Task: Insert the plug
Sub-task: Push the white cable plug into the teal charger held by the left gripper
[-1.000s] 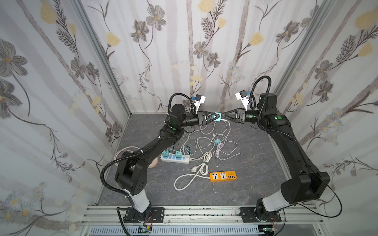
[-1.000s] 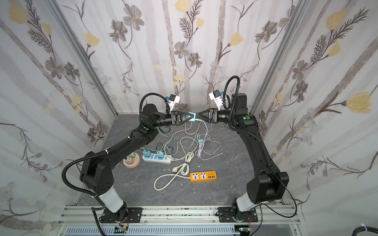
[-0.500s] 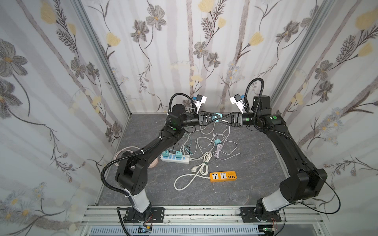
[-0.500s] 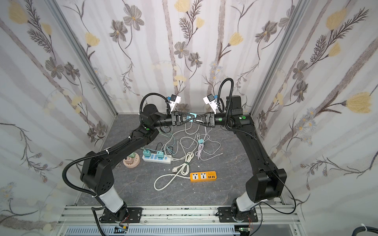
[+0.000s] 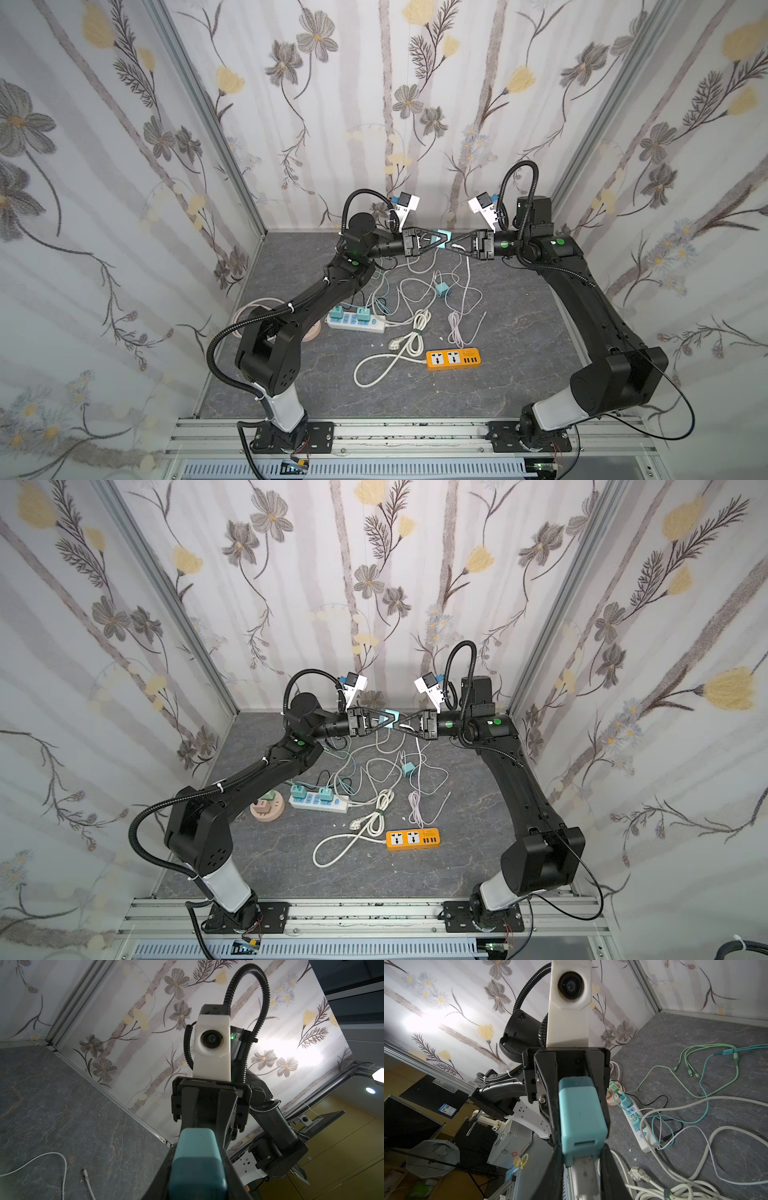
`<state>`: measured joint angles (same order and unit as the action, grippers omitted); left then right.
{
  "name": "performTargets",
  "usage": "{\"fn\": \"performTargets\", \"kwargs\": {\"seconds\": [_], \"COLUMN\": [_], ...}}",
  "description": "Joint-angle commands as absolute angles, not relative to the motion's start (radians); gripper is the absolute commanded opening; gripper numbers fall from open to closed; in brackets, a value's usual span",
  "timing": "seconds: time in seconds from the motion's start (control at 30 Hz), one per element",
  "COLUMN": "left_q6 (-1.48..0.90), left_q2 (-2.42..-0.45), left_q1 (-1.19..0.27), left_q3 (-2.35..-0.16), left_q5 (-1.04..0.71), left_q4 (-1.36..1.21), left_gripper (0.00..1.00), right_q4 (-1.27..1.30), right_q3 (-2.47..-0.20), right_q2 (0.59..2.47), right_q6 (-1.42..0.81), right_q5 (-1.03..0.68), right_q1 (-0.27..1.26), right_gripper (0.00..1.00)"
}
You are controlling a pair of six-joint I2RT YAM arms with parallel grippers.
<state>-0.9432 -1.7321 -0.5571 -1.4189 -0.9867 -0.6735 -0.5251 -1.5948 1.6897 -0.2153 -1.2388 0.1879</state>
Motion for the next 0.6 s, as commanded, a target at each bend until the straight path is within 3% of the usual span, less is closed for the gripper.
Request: {"fn": "performTargets", "kwargs": {"seconds": [0.0,0.2,0.27,0.43,0.57], "left_q6": [-0.943,-0.951,-0.954,-0.954,-0.968], "left_q2": [-1.714,-1.714,-1.71,-1.709,-1.721], "left_q1": [-0.547,-0.546,-0.545,-0.543,-0.543], "left_q3": [-1.41,-1.398,-1.391,-1.39,-1.4], "left_q5": [-1.017,-1.04,-1.038,-1.038,-1.043], "left_q4": [-0.684,-0.723,-0.743,-0.752,-0.764], "left_gripper": [0.29,0.46,0.47,0.39,0.25], "right_q4": [-0.459,-0.45,-0.449,-0.451,-0.446], "right_q3": [-1.587,-1.584,-1.584,-1.582,-1.582], "right_q2": [1.681,1.684,1.684,1.687,1.693], "right_q6": [-0.186,-0.19,-0.19,-0.19,-0.196], "right_q5": [-1.187,-1.2,-1.208,-1.224,-1.242], "right_q1": [0.179,0.179,0.179,0.179,0.183], "right_gripper": [0.15,0.15,0.15,0.15,0.15]}}
